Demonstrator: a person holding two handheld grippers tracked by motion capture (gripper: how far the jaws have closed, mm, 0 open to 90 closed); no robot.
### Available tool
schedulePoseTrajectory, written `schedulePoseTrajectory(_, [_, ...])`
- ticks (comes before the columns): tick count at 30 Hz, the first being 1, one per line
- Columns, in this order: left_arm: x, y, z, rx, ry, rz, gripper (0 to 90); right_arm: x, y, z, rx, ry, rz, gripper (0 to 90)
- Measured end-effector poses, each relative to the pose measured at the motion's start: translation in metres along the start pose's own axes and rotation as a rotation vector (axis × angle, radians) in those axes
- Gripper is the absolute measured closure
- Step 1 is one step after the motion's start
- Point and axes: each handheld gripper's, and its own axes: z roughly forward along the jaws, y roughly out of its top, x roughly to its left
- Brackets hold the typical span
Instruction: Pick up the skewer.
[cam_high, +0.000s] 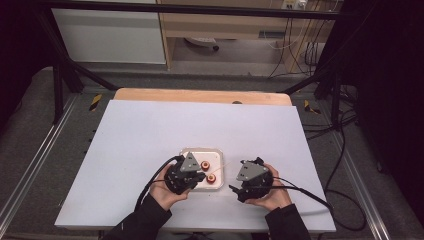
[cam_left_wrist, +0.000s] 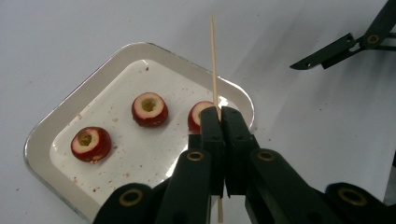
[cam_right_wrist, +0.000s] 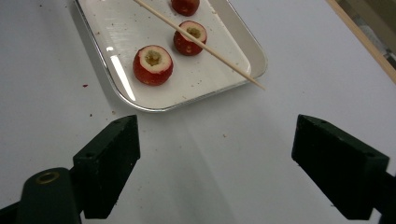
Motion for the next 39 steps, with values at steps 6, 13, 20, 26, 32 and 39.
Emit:
schedulePoseTrajectory(6, [-0.004, 0.006, 0.005, 0.012, -0.011, 0.016, 88.4, 0.005, 0.008, 0.001, 0.003, 0.0, -0.082, 21.5])
schedulePoseTrajectory(13, [-0.008, 0.011, 0.011, 0.035, -0.028, 0.037, 88.4, 0.011, 0.013, 0.003, 0.009, 0.007, -0.196, 30.1])
schedulePoseTrajectory(20, [-0.013, 0.016, 0.016, 0.052, -0.042, 0.07, 88.4, 0.014, 0.014, 0.006, 0.017, 0.0, -0.323, 43.3])
schedulePoseTrajectory(26, [-0.019, 0.019, 0.023, 0.06, -0.059, 0.082, 88.4, 0.017, 0.012, 0.009, 0.035, 0.002, -0.429, 56.0])
schedulePoseTrajectory(32, [-0.022, 0.02, 0.027, 0.076, -0.073, 0.104, 88.4, 0.021, 0.011, 0.012, 0.057, 0.016, -0.542, 68.4])
schedulePoseTrajectory(39, [-0.024, 0.019, 0.027, 0.086, -0.081, 0.124, 88.4, 0.023, 0.016, 0.014, 0.082, 0.029, -0.646, 80.3])
